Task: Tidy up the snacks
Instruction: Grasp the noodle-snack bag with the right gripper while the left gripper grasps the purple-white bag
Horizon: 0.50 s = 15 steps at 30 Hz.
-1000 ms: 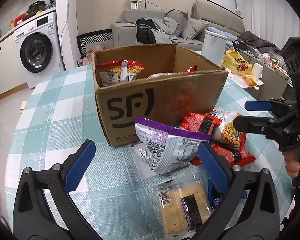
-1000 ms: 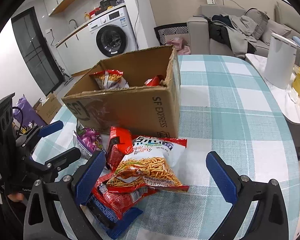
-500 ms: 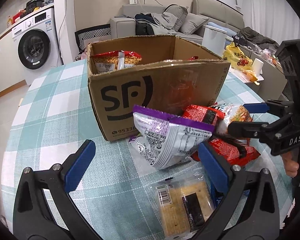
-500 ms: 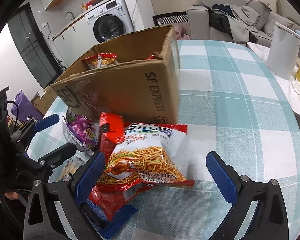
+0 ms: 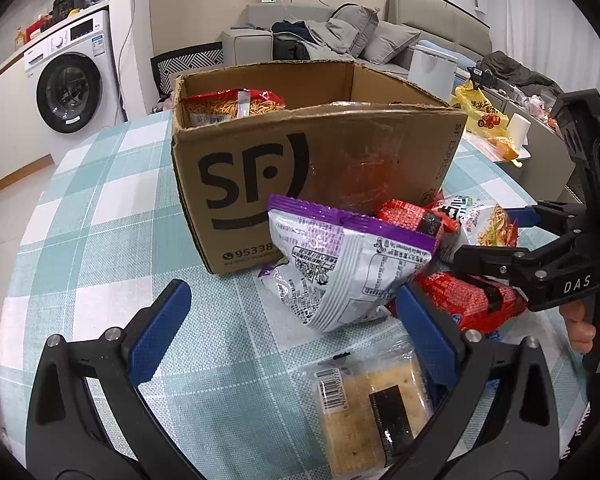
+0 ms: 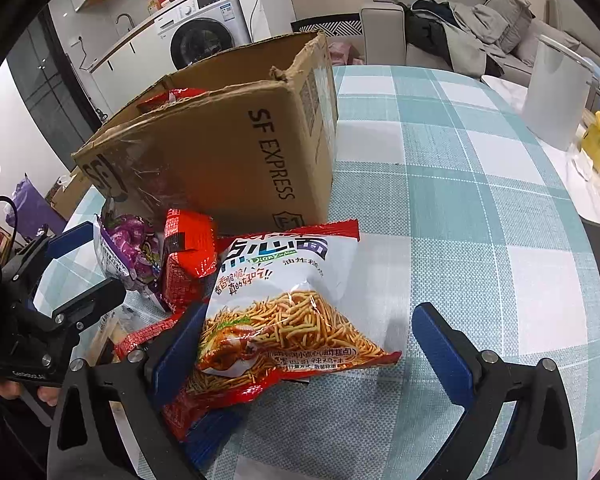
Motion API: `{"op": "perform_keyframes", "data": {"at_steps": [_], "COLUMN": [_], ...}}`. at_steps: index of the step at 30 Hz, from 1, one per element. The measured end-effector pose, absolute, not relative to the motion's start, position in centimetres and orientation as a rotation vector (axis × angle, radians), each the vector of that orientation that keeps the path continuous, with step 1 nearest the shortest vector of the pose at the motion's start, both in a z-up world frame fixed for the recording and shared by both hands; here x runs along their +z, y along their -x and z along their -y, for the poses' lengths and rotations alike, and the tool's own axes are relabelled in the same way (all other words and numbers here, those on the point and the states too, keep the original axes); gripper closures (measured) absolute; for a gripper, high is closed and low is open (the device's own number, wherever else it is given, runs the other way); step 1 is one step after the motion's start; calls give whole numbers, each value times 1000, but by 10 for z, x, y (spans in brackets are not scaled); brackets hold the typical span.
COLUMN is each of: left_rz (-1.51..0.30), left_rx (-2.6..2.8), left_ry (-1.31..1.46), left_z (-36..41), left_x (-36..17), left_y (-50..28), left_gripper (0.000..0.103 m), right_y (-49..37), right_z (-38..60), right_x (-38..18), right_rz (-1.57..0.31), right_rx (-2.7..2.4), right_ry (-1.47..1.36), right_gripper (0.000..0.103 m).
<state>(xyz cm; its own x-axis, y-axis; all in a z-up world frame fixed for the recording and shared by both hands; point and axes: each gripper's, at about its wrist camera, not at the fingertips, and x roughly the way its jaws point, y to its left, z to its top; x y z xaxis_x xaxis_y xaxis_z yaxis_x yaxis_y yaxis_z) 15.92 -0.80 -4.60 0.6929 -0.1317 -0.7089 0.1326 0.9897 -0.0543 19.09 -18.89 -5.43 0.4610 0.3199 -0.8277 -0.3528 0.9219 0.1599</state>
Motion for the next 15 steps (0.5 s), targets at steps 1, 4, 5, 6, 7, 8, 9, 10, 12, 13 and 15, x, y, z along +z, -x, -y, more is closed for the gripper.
{"op": "perform_keyframes", "data": {"at_steps": [1,4,5,6,7,8,9,10,12,13,15], "left_rz": [-791,-792,-792,-792,-792,-792,-791,-792,-792,-793,-792], "left_rx": [-148,-148,-149,-148,-147,-147,-147,-148,-149,-149,-150], "left_ry": [-2,1,3,3,3,1,0,-2,-2,-1,-2], "left_z": [8,8,8,9,10,10,11,11,12,11,11], "left_x": [-46,-46,-47,-48,-48,-49,-49,-50,-51,-51,-51], "left_y": [-159,-159,-159,-160,-159,-160,-159,-159,-159,-158,-159], "left_gripper": [1,1,1,1,1,1,1,1,1,1,1], "right_y": [-190,-188,-188,-187,-186,-184,-184,-184,-184,-185,-184], "right_z": [189,190,190,191,191,191,192,193,196,197,199], "right_x": [-54,-51,-51,-49,-49,-47,-46,-45,-44,-43,-43], "right_rz": [-1008,-1001,-999,-987,-979,-973,-967,-956,-949,-948,-944], "right_rx": [418,442,447,444,443,445,445,444,445,444,440], "right_ry": [34,25,24,22,17,13,10,5,-14,-19,-16], "right_gripper": [5,21,21,21,23,24,27,29,33,35,38]}}
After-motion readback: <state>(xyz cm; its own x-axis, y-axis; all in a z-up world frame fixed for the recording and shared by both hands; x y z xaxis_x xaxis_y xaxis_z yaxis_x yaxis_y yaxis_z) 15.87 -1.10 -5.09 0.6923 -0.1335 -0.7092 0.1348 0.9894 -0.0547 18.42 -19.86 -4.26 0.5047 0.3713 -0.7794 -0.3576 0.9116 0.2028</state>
